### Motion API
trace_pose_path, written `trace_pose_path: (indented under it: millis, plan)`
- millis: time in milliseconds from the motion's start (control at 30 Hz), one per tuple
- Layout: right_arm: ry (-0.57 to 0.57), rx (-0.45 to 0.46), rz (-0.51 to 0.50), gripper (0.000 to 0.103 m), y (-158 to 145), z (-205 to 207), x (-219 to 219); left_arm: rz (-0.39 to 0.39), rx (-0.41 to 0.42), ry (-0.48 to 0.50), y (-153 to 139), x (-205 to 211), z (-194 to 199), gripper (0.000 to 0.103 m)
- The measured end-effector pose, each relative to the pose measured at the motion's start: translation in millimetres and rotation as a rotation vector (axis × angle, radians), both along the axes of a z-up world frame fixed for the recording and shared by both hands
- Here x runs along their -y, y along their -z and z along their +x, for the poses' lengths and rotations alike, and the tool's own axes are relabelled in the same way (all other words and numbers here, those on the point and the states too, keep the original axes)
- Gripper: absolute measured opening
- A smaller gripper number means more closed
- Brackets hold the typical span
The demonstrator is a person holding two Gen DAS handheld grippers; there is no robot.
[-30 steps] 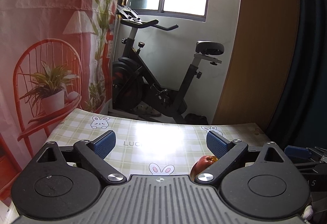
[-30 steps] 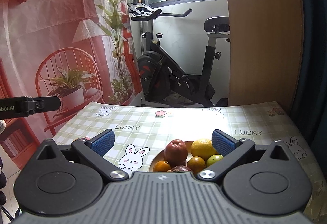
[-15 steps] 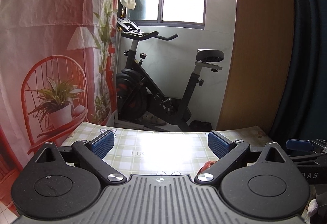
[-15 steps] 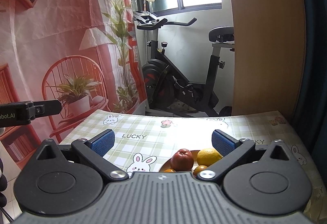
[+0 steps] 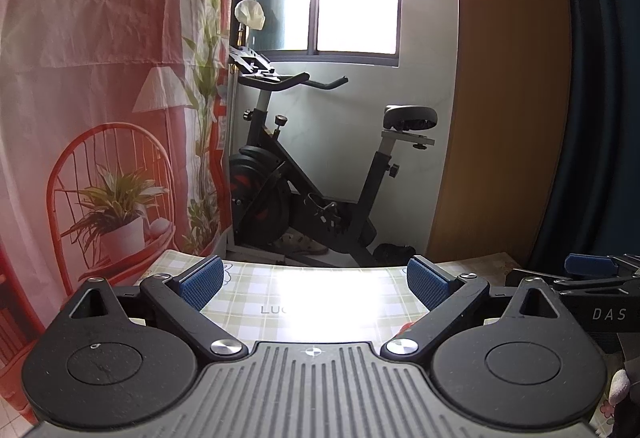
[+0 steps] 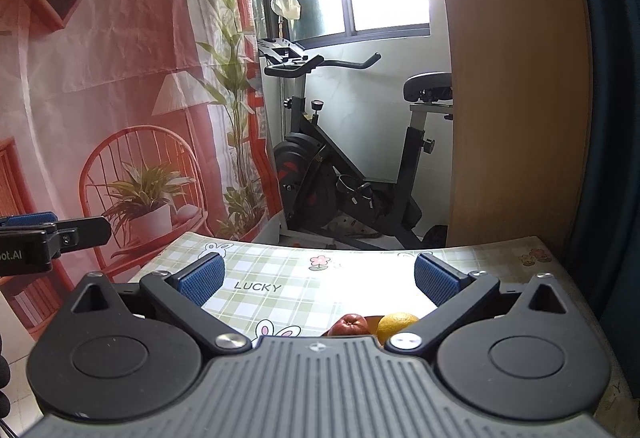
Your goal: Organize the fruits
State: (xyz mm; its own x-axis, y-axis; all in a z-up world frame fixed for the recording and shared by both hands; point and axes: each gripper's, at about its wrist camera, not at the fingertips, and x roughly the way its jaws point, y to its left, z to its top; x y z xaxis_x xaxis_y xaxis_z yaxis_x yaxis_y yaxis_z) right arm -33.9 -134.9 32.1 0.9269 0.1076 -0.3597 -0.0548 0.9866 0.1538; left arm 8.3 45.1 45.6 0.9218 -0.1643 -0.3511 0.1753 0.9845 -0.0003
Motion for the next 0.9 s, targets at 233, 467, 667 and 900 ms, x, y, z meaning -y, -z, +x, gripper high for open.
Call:
trace_pose_path:
  millis: [233, 467, 667, 900]
  plan:
    - [0.009, 0.0, -0.003, 0.103, -3.6, 1.0, 0.3, -0.007, -0.006, 0.004, -4.4, 1.3, 1.1, 0.099]
    - [0.011, -0.021, -0.004, 0.103, -2.9, 0.7, -0.5, -0.005, -0.023, 0.007, -3.8, 1.3, 1.9, 0.099]
    - [0.011, -0.021, -0.002, 0.103, -3.0, 0.8, -0.2, -0.007, -0.029, 0.004, -4.4, 0.6, 3.7, 0.099]
    - [0.011, -0.021, -0.002, 0.103, -3.1, 1.1, -0.9, -0.012, -0.032, 0.01, -4.8, 0.1, 4.3, 0.099]
